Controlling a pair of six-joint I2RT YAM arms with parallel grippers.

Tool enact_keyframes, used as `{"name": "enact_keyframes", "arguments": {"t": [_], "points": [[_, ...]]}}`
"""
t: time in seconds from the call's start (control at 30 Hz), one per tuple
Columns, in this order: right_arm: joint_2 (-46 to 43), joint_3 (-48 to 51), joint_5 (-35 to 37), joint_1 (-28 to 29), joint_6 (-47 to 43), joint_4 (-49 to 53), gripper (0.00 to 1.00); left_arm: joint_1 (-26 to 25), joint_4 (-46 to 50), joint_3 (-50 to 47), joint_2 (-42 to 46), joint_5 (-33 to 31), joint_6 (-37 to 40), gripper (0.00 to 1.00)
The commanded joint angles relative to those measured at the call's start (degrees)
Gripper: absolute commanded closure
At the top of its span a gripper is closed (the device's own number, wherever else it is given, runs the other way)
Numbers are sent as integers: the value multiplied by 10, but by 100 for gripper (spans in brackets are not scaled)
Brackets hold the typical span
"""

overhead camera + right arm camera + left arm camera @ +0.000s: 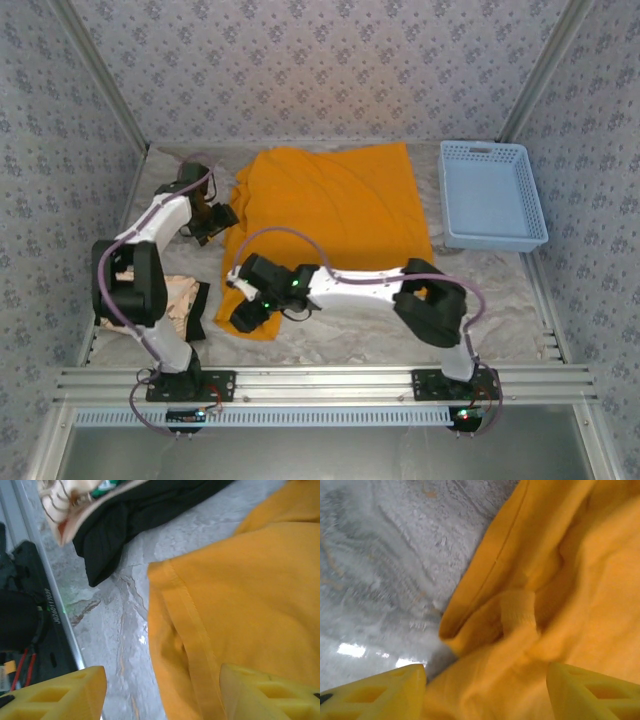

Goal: Fold the inside-out t-shirt

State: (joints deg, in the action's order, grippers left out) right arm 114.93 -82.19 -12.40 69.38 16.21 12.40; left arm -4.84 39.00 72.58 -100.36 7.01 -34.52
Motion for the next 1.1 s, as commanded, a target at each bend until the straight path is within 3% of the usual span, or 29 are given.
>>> {"name": "enact_keyframes", "arguments": {"t": [0.0, 0.1, 0.13, 0.17, 0.23, 0.33, 0.4, 0.63, 0.77, 0.83, 1.0, 1.07], "points": [[58, -60, 3, 14, -55, 14, 39, 4, -11, 29, -39, -5, 21, 43], [85, -72, 21, 29, -75, 34, 42, 11, -22, 40, -76, 2, 15, 46], [87, -72, 30, 33, -84, 41, 47, 13, -20, 47, -88, 7, 16, 47], [85, -68, 34, 35, -91, 46, 59, 15, -18, 51, -99, 8, 16, 48], [67, -50, 39, 38, -104, 46, 80, 17, -10, 58, -112, 6, 19, 62], [6, 11, 29, 43, -120, 25, 93, 26, -5, 58, -112, -1, 22, 88], [-33, 45, 28, 44, -128, 28, 100, 36, 3, 55, -102, -4, 30, 99], [-125, 115, -3, 50, -163, 76, 99, 85, 30, 8, -44, -10, 35, 100], [-132, 120, -56, 56, -156, 46, 89, 88, 24, -24, -22, 1, 36, 100], [-112, 102, -74, 56, -144, 46, 69, 89, 13, -35, -15, 36, 29, 84], [-153, 121, -28, 19, -89, 35, 56, 73, 10, -38, 0, 110, 21, 62], [-187, 153, 17, -21, -53, 34, 51, 54, 13, -34, 4, 110, 23, 60]]}}
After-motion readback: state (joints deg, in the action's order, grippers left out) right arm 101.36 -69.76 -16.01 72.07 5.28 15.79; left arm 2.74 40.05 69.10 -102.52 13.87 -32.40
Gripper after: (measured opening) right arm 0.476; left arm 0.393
